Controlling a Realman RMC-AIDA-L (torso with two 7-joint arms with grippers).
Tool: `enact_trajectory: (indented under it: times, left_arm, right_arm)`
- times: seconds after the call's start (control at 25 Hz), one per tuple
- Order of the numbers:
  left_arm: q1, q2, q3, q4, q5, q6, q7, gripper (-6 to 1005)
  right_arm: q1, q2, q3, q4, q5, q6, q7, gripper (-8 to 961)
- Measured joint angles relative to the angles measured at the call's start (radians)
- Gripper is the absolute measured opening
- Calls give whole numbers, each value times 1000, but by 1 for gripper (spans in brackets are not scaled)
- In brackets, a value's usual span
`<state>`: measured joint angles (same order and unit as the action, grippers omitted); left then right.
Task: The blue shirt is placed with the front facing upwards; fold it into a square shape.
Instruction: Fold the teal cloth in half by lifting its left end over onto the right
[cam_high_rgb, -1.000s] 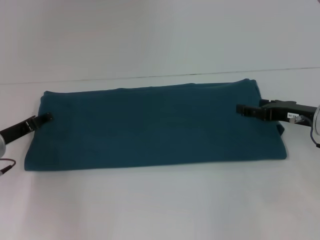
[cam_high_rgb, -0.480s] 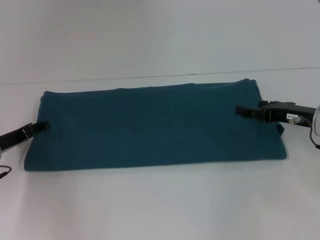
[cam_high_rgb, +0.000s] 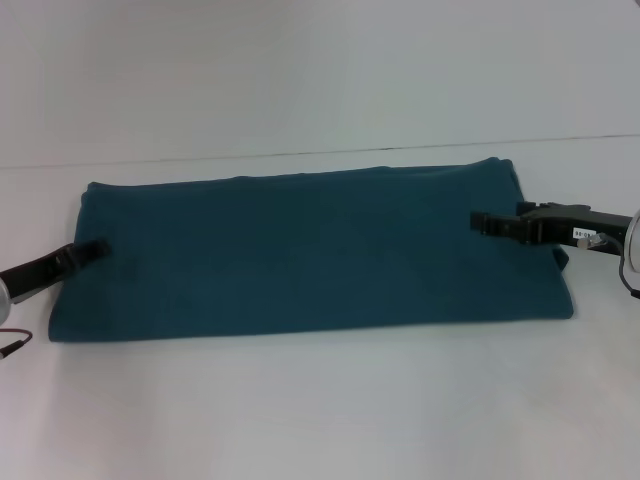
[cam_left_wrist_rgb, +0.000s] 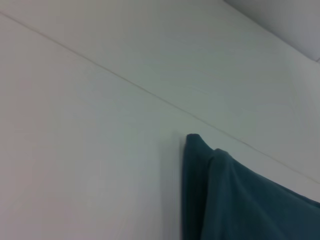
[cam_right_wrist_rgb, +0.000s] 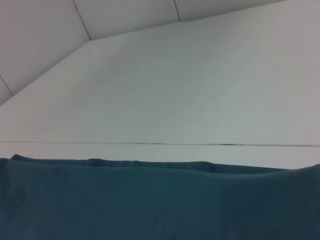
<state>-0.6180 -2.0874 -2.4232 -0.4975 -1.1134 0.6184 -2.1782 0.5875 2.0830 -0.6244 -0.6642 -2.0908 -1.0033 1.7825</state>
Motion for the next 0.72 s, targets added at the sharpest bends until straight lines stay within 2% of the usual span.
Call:
enact_trajectory:
  times: [0.72]
  left_arm:
    - [-11,3,-2,0,0,58,-50,825]
  right_arm:
    - [-7,0,0,2,0,2,0,929]
